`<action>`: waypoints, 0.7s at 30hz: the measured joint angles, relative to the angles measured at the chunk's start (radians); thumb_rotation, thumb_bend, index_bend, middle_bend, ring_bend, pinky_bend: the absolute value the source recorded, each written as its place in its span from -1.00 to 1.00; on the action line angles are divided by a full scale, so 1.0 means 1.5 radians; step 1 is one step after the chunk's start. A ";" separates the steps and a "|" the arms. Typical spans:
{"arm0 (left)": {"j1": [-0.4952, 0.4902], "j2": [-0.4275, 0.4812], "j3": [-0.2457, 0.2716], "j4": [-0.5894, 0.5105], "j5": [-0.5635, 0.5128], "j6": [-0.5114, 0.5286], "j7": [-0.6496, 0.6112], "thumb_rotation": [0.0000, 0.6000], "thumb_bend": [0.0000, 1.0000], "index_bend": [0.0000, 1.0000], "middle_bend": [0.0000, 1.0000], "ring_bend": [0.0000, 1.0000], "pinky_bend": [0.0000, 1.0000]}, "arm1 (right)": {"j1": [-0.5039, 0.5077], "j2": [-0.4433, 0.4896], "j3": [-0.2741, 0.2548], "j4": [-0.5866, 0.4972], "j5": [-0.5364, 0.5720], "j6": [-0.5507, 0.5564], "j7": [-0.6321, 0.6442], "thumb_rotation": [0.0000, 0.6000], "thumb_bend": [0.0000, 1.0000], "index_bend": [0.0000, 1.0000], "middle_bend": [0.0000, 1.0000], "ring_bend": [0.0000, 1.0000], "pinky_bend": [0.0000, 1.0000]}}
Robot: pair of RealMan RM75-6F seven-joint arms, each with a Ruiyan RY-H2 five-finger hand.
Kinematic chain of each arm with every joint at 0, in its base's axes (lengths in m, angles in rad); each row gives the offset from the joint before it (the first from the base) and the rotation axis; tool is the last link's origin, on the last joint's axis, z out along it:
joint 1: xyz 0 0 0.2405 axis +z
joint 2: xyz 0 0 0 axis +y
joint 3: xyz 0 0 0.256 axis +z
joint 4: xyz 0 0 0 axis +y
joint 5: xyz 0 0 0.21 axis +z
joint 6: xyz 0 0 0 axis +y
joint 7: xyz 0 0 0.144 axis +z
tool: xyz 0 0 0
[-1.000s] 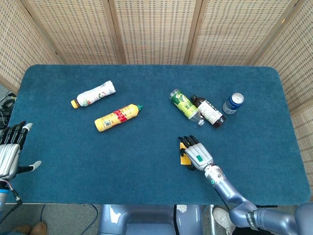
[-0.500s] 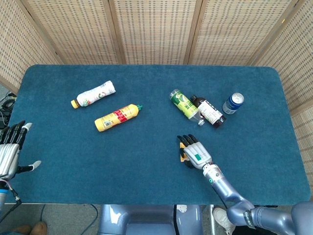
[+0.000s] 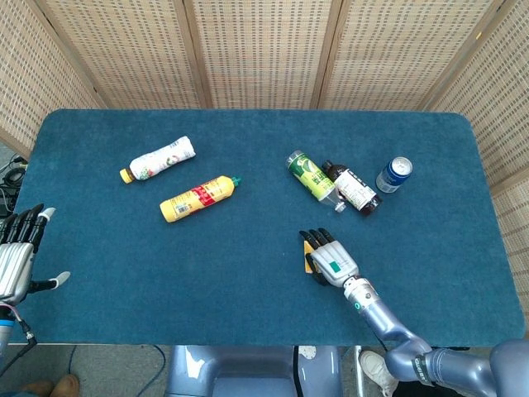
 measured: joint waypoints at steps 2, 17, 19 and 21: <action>0.000 0.000 0.000 0.000 0.000 -0.001 0.000 1.00 -1.00 -1.00 -1.00 -1.00 -1.00 | 0.001 -0.001 0.001 0.002 -0.003 0.003 0.003 1.00 0.29 0.46 -0.98 -1.00 -1.00; -0.002 0.003 0.000 0.001 -0.002 -0.004 -0.008 1.00 -1.00 -1.00 -1.00 -1.00 -1.00 | 0.066 -0.008 0.113 0.065 -0.003 0.041 0.022 1.00 0.29 0.71 -0.81 -1.00 -1.00; -0.002 0.004 -0.001 0.002 -0.003 -0.005 -0.010 1.00 -1.00 -1.00 -1.00 -1.00 -1.00 | 0.076 0.000 0.132 0.064 0.000 0.048 0.031 1.00 0.29 0.72 -0.80 -1.00 -1.00; -0.002 0.005 -0.001 0.002 -0.003 -0.005 -0.012 1.00 -1.00 -1.00 -1.00 -1.00 -1.00 | 0.081 0.010 0.143 0.056 0.003 0.047 0.046 1.00 0.29 0.73 -0.79 -1.00 -1.00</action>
